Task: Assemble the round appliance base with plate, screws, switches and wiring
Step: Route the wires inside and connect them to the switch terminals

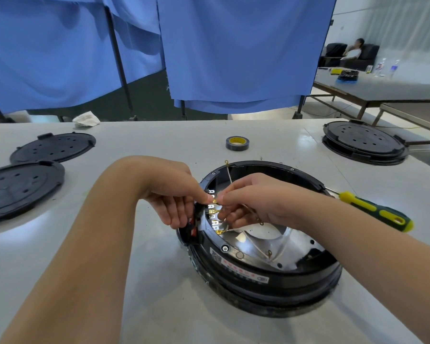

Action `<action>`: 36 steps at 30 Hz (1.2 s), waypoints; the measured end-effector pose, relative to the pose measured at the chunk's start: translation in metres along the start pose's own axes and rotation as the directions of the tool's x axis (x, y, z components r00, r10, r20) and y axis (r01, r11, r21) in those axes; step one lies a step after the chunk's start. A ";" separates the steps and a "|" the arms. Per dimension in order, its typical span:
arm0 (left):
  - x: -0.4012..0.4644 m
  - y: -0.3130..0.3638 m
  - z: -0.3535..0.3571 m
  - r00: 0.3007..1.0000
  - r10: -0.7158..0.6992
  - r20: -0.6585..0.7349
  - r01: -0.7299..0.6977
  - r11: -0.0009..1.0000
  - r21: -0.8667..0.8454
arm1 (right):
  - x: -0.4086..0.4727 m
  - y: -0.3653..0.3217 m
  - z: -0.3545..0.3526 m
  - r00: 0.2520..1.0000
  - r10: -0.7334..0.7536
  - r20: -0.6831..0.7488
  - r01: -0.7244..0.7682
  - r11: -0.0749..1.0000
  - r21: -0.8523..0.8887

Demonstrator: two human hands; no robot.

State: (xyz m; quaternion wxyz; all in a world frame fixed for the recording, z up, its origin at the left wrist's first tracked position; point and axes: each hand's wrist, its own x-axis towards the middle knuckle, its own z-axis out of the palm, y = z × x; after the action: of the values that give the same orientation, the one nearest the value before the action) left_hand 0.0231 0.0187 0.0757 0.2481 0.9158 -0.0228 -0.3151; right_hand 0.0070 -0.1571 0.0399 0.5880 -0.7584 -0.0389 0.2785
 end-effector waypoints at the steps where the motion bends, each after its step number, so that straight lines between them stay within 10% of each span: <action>1: 0.000 0.000 0.000 1.000 0.000 0.000 0.000 1.000 -0.002 | 0.001 0.000 0.000 1.000 0.002 -0.018 -0.002 1.000 -0.006; 27: 0.002 0.003 0.003 0.999 -0.032 -0.014 0.031 0.999 -0.028 | 0.004 0.003 0.003 0.996 -0.068 -0.057 0.063 0.995 -0.081; 36: 0.009 0.005 0.001 0.979 -0.058 -0.193 0.072 0.995 0.064 | 0.001 0.011 -0.009 0.896 -0.307 -0.322 0.165 0.901 -0.401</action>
State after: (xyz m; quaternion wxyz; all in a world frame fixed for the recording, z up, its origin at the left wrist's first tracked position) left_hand 0.0306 0.0120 0.0723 0.2060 0.9502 0.0199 -0.2328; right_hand 0.0092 -0.1681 0.0304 0.4637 -0.8823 -0.0692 0.0407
